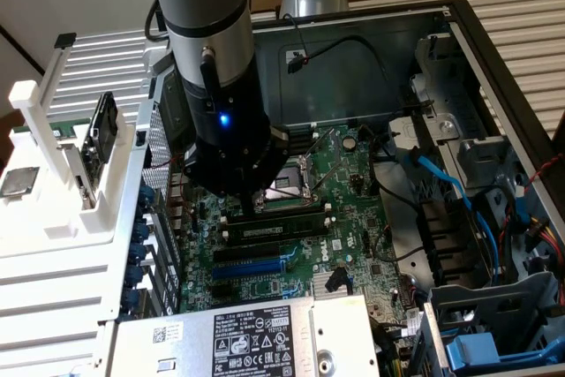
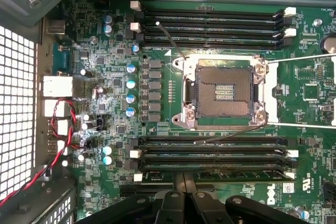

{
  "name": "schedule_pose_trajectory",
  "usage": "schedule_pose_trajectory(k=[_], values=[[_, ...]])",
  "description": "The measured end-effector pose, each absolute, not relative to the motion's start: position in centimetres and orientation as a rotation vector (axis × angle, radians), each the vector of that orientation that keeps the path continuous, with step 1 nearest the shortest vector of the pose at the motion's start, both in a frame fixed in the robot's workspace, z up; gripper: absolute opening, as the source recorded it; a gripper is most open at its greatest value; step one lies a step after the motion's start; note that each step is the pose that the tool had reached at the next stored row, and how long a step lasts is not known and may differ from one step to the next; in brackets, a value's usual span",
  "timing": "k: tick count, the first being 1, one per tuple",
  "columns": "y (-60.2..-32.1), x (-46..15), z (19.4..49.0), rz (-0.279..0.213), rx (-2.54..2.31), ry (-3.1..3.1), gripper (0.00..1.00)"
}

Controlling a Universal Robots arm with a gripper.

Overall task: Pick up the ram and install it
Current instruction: 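Press down the ram until it locks into place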

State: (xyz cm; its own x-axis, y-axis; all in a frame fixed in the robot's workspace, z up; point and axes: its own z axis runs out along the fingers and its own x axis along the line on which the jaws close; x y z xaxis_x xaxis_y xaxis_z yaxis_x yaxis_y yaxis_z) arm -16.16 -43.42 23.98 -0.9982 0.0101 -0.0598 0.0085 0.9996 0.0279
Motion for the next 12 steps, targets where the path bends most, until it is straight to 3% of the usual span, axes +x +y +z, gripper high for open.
schedule_pose_trajectory(k=[12], values=[[-43.57,-16.29,23.04,0.054,0.015,3.081,0.10]])
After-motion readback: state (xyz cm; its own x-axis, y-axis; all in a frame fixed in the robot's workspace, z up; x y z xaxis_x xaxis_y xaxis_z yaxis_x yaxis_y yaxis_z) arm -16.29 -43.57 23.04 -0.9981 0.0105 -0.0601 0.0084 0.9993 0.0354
